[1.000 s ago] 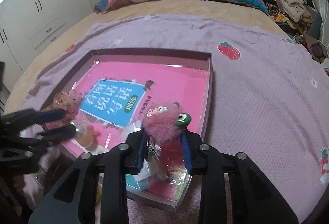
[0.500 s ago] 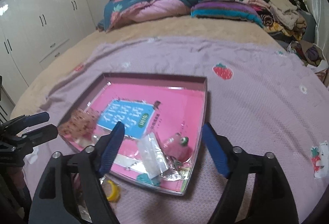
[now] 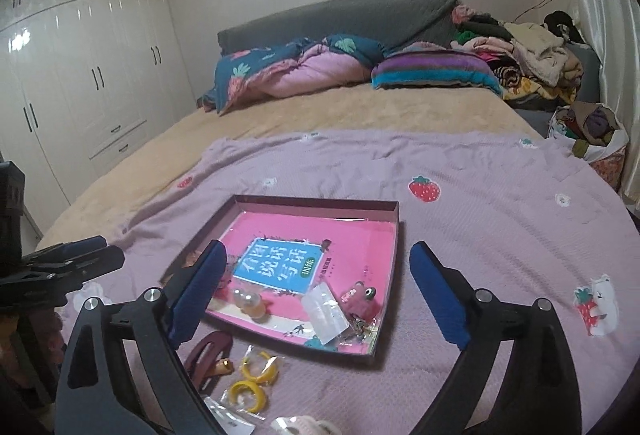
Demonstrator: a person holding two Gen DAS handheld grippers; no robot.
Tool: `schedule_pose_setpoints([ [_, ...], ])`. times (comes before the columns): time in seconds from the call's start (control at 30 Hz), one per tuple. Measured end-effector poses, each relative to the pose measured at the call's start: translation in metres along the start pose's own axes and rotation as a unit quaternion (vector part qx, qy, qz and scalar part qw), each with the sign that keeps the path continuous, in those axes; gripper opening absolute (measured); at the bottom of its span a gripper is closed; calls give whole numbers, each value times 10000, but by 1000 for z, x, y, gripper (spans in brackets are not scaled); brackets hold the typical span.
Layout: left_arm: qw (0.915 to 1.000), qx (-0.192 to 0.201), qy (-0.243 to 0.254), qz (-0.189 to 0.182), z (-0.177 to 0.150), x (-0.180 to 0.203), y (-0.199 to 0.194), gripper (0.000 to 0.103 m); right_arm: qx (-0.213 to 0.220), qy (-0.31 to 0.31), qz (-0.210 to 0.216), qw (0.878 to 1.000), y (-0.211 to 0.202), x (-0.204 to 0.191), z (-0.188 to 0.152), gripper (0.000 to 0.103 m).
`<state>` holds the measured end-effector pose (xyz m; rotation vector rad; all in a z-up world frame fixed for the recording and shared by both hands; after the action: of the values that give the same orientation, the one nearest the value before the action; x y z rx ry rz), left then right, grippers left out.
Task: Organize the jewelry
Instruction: 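Withdraw both tools from the tray toward the remaining accessories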
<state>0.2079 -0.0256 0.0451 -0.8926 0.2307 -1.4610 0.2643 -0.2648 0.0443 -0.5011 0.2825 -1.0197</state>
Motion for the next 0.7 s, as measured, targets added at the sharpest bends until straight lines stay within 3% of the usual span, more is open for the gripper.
schedule_pose_setpoints([
  [0.3,9999,134,3,-45,-3,-6,-24,93,163,-35,-69,9998,-32,-15,1,93],
  [0.7,9999,137,29,-56,-17,-17,-39,93,66,-39,-95,9999,-52,-31,-17,93],
])
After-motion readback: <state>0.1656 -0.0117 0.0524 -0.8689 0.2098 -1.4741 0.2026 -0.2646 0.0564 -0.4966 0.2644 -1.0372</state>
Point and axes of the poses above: each gripper's, at about its wrist camera, not at the fingertips, and y roughly the way its jaws point, x to its right, z to its top, the point moved 6 cm from there along y, roughly the way its jaws point, and after that the axes turned 14 degrees about -y, right-handed, at the moved point
